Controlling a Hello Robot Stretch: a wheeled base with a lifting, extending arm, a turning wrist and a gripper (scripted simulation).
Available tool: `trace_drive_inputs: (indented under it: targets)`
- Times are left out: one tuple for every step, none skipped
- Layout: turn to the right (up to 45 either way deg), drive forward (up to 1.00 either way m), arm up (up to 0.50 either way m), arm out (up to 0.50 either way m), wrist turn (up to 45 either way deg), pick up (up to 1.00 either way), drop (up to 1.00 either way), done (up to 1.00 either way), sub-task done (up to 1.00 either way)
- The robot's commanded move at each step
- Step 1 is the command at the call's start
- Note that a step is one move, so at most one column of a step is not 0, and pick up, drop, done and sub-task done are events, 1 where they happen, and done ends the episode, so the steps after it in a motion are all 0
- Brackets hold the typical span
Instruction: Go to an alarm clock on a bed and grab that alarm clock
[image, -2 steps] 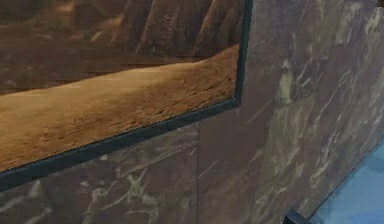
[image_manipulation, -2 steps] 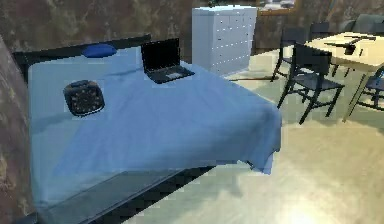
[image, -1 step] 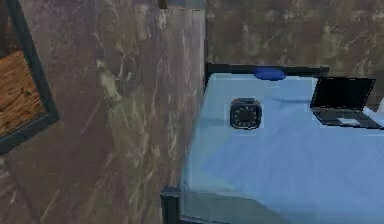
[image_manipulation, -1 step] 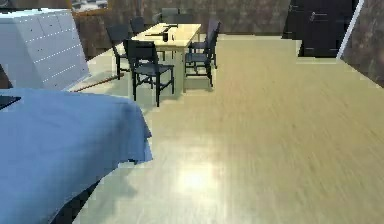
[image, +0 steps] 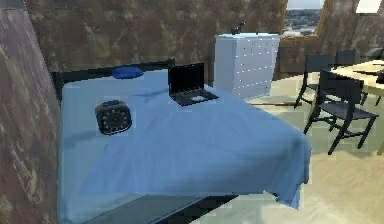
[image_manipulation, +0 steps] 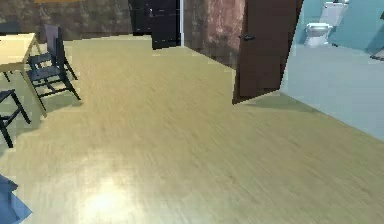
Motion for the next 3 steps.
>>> trace_drive_inputs:
  targets:
    - [0.0, 0.55, 0.00, 0.00, 0.0, 0.00, 0.00, 0.00, 0.00]
    - [-45.0, 0.00, 0.00, 0.00, 0.0, 0.00, 0.00, 0.00, 0.00]
    - [-45.0, 0.00, 0.00, 0.00, 0.0, 0.00, 0.00, 0.00, 0.00]
